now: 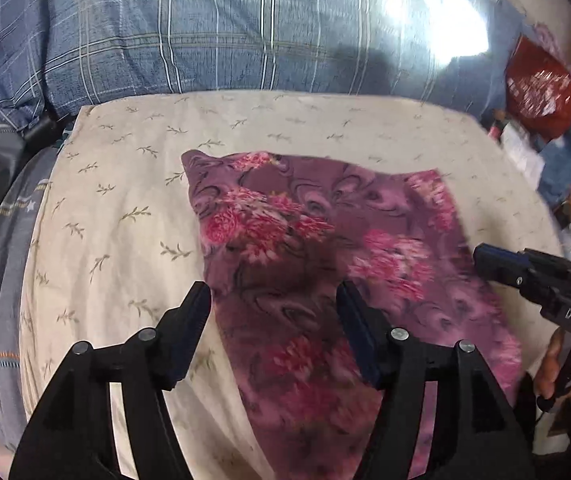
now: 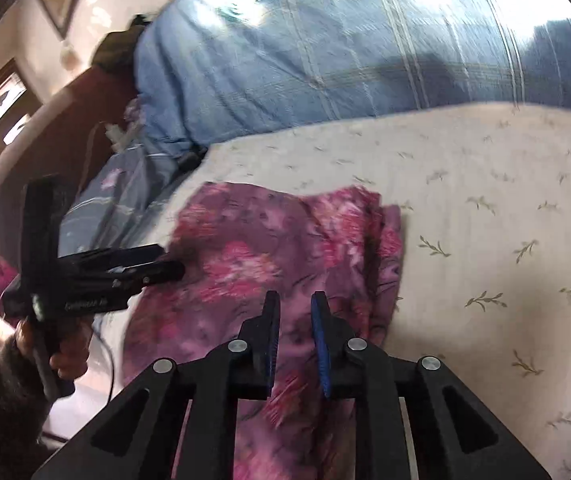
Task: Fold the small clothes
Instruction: 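Release the folded shirt with both grippers and pull them back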
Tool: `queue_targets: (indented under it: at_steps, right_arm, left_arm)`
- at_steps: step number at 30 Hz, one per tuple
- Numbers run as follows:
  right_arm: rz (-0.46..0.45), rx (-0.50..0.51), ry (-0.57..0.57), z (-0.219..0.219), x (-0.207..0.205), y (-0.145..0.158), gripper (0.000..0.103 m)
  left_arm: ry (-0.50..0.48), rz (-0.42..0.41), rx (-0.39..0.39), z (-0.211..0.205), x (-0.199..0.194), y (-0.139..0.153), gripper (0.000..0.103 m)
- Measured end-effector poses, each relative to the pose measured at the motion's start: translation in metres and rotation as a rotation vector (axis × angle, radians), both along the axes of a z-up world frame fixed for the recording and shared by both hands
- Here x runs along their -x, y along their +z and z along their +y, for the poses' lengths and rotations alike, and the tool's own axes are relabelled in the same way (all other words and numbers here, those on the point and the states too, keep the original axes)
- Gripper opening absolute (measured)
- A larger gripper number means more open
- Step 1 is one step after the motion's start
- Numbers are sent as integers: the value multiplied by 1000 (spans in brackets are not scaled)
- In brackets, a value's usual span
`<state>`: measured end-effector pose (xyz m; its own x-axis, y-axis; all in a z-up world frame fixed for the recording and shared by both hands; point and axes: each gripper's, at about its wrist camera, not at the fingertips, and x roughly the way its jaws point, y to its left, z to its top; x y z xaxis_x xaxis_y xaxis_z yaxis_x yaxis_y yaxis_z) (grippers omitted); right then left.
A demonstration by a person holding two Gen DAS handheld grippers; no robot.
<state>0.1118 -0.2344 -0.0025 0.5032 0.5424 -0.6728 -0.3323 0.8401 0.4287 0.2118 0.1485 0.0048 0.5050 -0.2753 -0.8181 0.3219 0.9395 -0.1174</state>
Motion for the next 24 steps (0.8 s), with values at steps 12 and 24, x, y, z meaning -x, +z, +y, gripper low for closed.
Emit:
queue_targets:
  at_steps: [12,24]
  right_arm:
    - [27,182,17,17,44,-20,18]
    - [44,345,-119,11,90,5,71]
  left_arm:
    - [78,119,62,9,42,-40,84]
    - [95,-12,-59,1,105,-18,84]
